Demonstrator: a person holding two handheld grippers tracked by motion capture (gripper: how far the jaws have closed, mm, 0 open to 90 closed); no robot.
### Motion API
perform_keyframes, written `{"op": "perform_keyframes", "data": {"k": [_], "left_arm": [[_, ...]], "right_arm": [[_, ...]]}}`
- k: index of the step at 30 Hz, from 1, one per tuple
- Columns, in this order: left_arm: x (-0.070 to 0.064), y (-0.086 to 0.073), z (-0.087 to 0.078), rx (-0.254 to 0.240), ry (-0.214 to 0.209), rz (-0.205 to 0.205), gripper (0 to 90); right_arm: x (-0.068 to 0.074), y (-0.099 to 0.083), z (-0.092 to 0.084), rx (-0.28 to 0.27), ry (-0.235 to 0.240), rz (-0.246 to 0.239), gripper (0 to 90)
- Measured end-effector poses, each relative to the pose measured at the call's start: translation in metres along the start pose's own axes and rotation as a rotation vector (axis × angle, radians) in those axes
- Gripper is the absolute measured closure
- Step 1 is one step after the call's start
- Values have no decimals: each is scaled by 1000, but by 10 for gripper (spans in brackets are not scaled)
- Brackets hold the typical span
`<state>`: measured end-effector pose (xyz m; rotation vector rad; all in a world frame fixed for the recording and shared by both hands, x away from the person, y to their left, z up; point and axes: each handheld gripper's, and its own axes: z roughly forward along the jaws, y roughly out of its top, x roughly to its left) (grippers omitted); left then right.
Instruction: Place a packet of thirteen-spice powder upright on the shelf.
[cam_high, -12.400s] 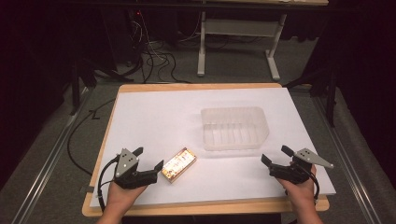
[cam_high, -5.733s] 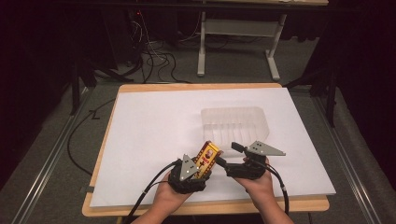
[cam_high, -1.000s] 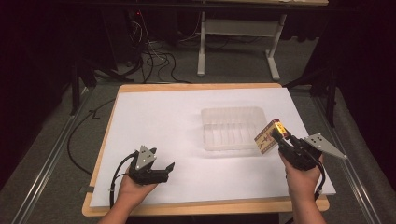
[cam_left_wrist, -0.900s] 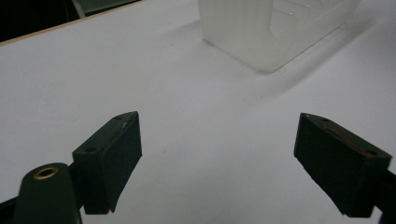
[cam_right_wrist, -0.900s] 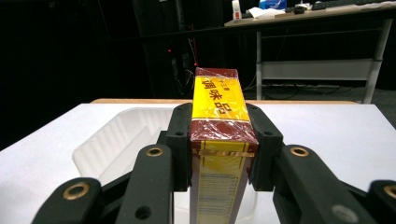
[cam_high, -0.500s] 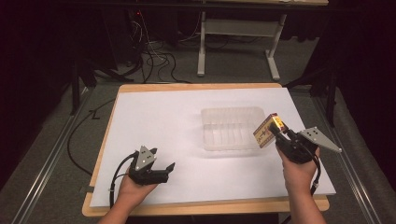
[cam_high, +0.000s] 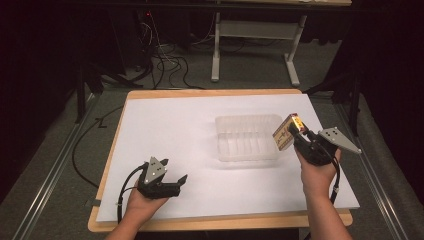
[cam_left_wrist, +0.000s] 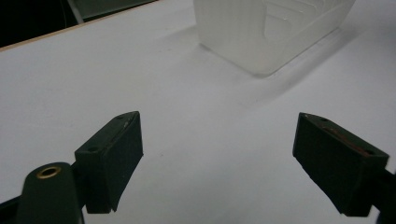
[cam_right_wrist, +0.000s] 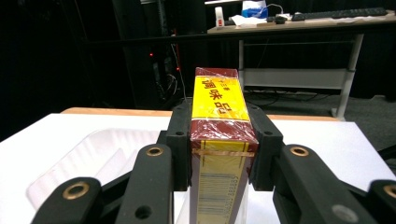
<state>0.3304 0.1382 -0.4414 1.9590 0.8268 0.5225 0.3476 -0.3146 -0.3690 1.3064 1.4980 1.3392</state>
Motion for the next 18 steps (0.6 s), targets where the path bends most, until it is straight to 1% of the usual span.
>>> {"op": "perform_keyframes", "data": {"k": [2, 7, 11, 12, 16, 18], "left_arm": [[0, 0, 0, 0, -1, 0, 165], [-1, 0, -1, -6, -3, 5, 166], [-2, 0, 0, -4, -6, 8, 166], [-2, 0, 0, -4, -6, 8, 167], [-2, 0, -1, -6, -7, 12, 167], [-2, 0, -1, -5, -8, 13, 167]], "right_arm": [[0, 0, 1, 1, -1, 0, 682], [-2, 1, 13, 13, -29, -3, 682], [-1, 0, 22, 19, -46, -10, 682], [-1, 0, 22, 19, -46, -10, 682], [0, 0, 31, 22, -68, -20, 681], [0, 0, 34, 24, -74, -18, 681]]}}
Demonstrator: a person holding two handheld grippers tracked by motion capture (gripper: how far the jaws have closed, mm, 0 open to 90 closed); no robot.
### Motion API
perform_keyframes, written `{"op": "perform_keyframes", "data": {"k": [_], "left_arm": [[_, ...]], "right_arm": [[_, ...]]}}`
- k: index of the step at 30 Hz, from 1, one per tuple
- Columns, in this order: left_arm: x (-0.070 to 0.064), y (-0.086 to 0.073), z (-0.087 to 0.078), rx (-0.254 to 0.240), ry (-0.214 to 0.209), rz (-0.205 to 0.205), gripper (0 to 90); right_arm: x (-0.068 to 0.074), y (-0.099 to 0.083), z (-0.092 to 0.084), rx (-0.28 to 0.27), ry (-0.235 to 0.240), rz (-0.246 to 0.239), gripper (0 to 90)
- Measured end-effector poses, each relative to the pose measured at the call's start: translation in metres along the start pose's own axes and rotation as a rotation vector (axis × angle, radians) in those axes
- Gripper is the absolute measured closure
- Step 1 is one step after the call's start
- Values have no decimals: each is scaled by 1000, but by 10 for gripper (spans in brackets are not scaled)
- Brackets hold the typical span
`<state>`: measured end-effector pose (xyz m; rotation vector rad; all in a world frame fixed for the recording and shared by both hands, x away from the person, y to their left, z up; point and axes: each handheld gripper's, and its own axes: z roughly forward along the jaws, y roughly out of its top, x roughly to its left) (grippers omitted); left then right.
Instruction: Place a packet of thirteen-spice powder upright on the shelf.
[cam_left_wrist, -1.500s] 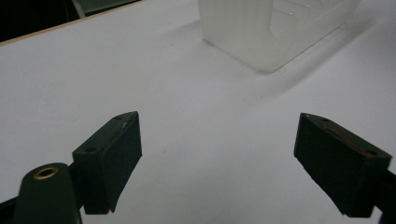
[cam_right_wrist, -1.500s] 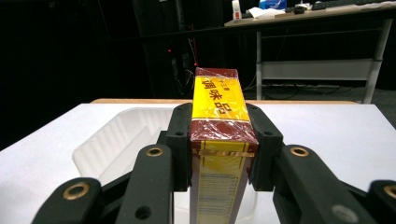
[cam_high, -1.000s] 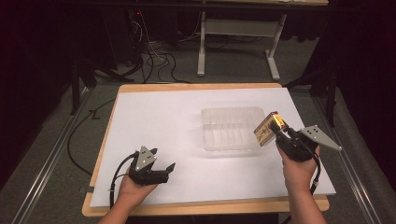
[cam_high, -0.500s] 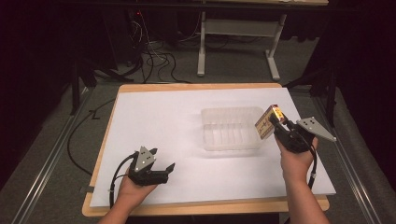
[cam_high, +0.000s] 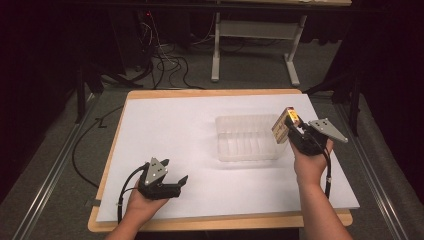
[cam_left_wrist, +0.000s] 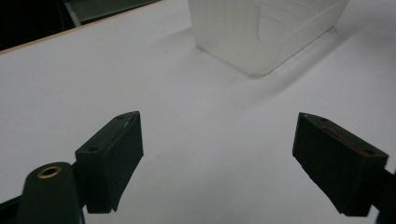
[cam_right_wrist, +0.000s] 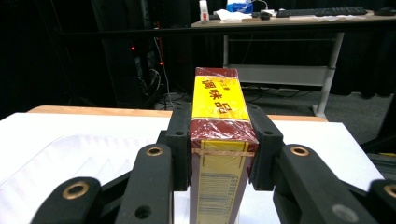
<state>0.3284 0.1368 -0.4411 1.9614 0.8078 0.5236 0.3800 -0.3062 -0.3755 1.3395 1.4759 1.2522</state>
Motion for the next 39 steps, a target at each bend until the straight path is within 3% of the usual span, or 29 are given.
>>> {"op": "perform_keyframes", "data": {"k": [13, 39], "left_arm": [[-1, 0, -1, -1, -2, 8, 169], [-2, 0, 2, 7, -9, 17, 170]], "right_arm": [[-2, -4, 19, 34, -37, 5, 680], [2, -27, 29, 76, -50, -34, 679]]}}
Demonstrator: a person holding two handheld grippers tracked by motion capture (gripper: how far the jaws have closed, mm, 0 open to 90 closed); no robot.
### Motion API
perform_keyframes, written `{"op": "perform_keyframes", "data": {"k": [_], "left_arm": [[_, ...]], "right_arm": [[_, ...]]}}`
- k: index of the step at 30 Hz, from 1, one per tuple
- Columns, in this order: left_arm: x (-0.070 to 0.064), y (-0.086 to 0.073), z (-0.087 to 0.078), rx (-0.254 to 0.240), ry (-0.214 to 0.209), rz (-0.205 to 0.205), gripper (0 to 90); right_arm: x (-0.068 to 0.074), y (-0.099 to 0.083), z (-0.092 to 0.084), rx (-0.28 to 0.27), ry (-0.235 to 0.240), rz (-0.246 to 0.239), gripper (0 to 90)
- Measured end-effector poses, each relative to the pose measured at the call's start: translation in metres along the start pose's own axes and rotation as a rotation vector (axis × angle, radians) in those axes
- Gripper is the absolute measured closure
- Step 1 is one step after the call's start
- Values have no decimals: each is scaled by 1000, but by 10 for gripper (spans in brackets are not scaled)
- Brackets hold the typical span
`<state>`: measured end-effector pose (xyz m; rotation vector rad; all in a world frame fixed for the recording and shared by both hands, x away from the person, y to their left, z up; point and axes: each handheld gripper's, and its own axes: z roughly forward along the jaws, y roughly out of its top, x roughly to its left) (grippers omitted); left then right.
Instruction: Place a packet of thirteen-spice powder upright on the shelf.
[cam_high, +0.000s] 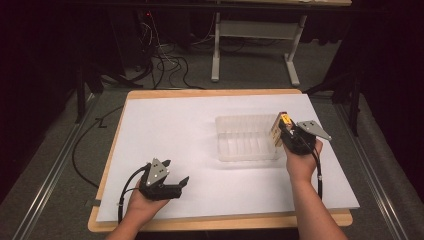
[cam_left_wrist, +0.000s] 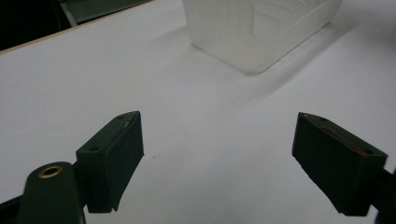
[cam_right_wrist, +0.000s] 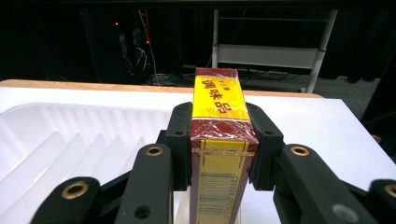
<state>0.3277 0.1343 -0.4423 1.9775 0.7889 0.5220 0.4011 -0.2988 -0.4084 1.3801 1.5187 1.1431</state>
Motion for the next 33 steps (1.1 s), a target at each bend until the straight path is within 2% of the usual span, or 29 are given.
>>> {"op": "perform_keyframes", "data": {"k": [12, 24, 33], "left_arm": [[0, 0, 0, -1, -1, -5, 173], [0, -1, 1, 2, -5, -3, 173], [0, -1, 1, 0, -6, -3, 174]], "right_arm": [[1, -6, 7, 22, -8, 13, 679], [2, -16, 12, 48, -15, 7, 674], [4, -17, 12, 47, -10, 3, 669]]}}
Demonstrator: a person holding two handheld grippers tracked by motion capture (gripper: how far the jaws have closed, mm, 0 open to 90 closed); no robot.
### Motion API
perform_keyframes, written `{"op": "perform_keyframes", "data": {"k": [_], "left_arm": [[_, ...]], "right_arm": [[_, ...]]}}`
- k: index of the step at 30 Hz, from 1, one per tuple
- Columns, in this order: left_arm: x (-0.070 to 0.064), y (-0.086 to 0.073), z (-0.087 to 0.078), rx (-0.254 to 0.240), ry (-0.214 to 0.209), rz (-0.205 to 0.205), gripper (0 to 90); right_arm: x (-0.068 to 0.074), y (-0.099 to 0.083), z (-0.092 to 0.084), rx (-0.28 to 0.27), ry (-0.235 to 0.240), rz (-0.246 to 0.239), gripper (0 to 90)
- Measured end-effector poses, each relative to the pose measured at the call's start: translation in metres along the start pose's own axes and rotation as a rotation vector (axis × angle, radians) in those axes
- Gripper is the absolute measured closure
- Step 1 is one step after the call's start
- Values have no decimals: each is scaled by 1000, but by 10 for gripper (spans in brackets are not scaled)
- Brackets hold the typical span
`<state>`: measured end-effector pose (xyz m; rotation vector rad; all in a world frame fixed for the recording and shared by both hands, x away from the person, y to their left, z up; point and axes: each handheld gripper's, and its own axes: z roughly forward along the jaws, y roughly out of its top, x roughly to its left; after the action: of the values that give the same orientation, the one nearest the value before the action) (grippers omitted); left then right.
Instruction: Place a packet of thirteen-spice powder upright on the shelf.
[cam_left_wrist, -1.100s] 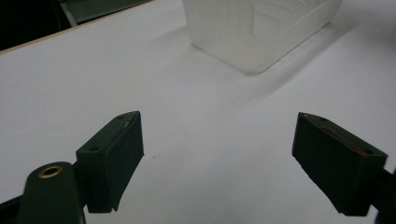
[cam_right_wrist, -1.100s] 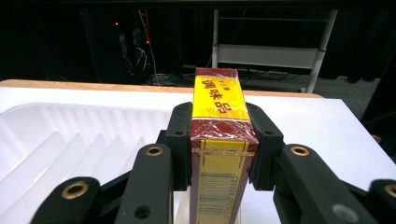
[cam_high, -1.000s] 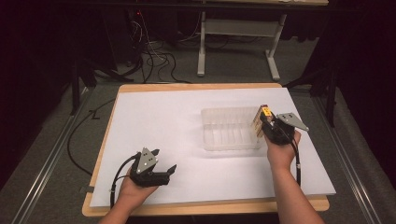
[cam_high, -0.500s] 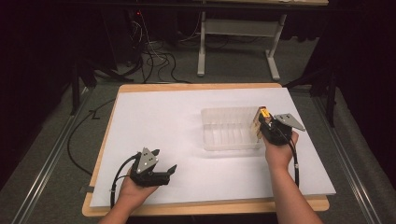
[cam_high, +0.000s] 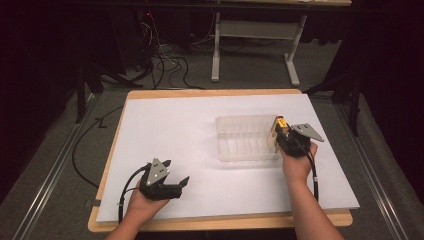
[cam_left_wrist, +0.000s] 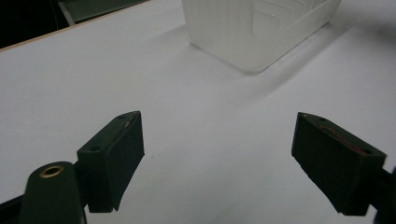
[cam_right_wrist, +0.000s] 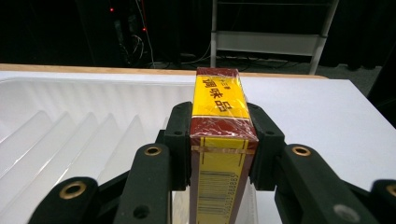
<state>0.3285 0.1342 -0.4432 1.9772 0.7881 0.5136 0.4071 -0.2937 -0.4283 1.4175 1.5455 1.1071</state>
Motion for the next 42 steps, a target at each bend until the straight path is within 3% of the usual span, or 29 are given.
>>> {"op": "perform_keyframes", "data": {"k": [8, 25, 35, 42], "left_arm": [[0, 0, 0, -2, -1, 1, 174], [-1, 0, 0, -1, -4, 0, 175], [-1, 1, 1, -2, -2, 2, 175], [0, 1, 2, -2, 1, -1, 175]], "right_arm": [[-1, 0, 1, 15, 5, -1, 620], [-2, 6, 1, 46, 49, 4, 358], [-5, 10, -8, 43, 95, -7, 221], [-4, 12, -24, 78, 117, -31, 124]]}}
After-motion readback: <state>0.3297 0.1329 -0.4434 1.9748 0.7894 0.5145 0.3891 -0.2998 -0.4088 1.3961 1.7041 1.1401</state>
